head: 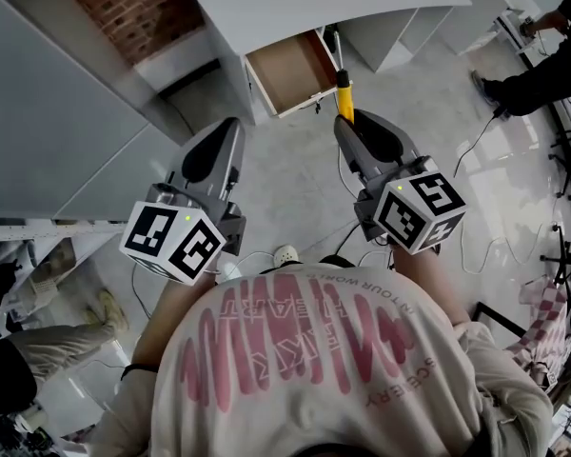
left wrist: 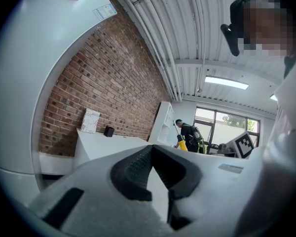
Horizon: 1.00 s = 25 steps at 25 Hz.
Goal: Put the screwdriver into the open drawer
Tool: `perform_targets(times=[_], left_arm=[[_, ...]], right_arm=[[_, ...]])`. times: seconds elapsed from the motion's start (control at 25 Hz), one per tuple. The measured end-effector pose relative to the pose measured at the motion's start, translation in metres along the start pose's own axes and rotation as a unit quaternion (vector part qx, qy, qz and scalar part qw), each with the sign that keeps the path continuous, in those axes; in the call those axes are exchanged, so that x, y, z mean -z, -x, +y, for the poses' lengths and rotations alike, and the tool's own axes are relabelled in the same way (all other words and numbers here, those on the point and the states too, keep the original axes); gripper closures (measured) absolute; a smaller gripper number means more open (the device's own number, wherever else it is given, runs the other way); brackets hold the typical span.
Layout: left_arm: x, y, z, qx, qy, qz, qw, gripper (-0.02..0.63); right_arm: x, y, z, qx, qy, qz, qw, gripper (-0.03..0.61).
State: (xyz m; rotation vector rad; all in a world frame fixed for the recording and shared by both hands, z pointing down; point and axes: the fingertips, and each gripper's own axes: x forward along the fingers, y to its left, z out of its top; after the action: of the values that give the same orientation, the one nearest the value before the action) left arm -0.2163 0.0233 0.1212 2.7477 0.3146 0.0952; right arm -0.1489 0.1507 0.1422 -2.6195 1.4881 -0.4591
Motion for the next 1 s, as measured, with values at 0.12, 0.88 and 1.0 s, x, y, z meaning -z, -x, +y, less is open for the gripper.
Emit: perform_targets(times=[0.12, 0.88, 1.0], left_arm=[[0.001, 0.003, 0.006, -0.005, 0.003, 0.001, 1.0, 0.609], [0.053, -0.044, -0.006, 0.009, 0.025, 0.058, 0.9979, 0.609], [0.055, -0.067, -0.006, 0.008, 0.028, 0.061, 0.9977, 0.609]], right_arm=[[0.002, -0.004, -0.001, -0.01, -0.053, -0.002, 0.999, 0.482], [0.051, 0.012, -0.054, 0.031, -0.089, 0.062, 0.994, 0.482], [0.046, 0.003, -0.076, 0.024, -0.085, 0.062, 0.994, 0.482]])
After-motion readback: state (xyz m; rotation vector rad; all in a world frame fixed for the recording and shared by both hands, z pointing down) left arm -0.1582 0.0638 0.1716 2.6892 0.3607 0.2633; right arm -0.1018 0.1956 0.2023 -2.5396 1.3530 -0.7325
